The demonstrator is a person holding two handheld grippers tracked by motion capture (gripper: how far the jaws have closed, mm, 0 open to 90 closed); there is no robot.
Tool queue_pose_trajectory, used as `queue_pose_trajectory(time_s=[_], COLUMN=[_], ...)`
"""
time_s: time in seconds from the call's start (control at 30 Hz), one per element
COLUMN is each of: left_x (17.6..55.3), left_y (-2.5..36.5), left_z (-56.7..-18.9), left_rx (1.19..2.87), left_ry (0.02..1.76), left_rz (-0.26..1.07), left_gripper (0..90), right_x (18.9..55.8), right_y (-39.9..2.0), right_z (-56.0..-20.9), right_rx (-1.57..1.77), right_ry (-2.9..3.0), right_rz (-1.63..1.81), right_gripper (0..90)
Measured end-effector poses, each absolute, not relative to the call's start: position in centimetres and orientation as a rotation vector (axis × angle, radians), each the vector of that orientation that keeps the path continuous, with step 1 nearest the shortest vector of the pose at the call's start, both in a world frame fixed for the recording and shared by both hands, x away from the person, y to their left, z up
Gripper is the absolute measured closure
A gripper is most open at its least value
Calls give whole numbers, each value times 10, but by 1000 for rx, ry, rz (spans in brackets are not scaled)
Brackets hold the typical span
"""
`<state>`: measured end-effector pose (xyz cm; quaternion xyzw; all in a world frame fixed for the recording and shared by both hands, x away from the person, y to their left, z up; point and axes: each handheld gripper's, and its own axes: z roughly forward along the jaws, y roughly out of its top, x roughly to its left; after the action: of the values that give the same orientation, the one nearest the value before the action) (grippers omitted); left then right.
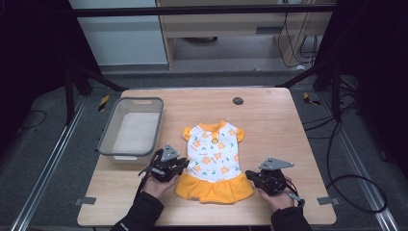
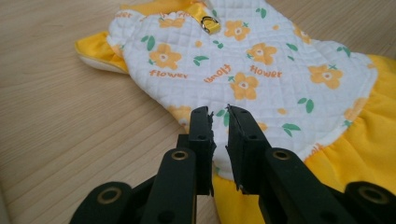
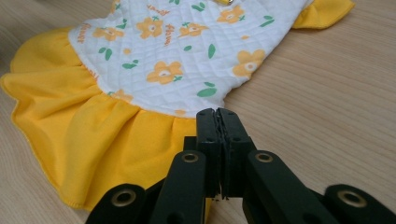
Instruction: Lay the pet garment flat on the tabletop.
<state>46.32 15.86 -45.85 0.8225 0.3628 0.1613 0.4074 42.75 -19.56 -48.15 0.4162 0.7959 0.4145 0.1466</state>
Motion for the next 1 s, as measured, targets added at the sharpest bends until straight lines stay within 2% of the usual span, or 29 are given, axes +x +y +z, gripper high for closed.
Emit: queue_pose_trajectory(time_s=[0.13,0.3,0.33,0.37,0.43,0.5,0.53,0.6,0.67,0.77,0.87,1.0], left_x=[455,442,439,436,428,425,422,418,415,412,409,406], left_y=[165,179,182,185,194,197,201,207,212,220,229,240], left_z=[-454,-456,-457,-458,-461,-461,-462,-463,-464,-468,-469,-470], left_rx=[2069,2069,2071,2073,2081,2081,2080,2075,2080,2092,2082,2063], left_ry=[908,911,910,907,909,909,907,905,914,933,963,983], left_rz=[409,401,393,386,383,385,387,394,395,392,385,395], left_gripper=[774,744,699,699,623,603,548,527,457,386,354,309], right_x=[428,428,428,428,428,429,429,429,429,430,432,433], right_y=[-198,-203,-205,-205,-209,-210,-212,-213,-214,-215,-217,-220], right_z=[-481,-482,-481,-481,-481,-481,-482,-482,-482,-483,-485,-486], right_rx=[1205,1221,1230,1230,1238,1235,1250,1261,1277,1272,1292,1303], right_ry=[2277,2245,2226,2226,2199,2190,2166,2160,2149,2106,2084,2058], right_rz=[1198,1191,1188,1188,1176,1175,1173,1175,1167,1149,1141,1139], right_gripper=[853,766,720,720,668,650,594,578,539,422,343,289])
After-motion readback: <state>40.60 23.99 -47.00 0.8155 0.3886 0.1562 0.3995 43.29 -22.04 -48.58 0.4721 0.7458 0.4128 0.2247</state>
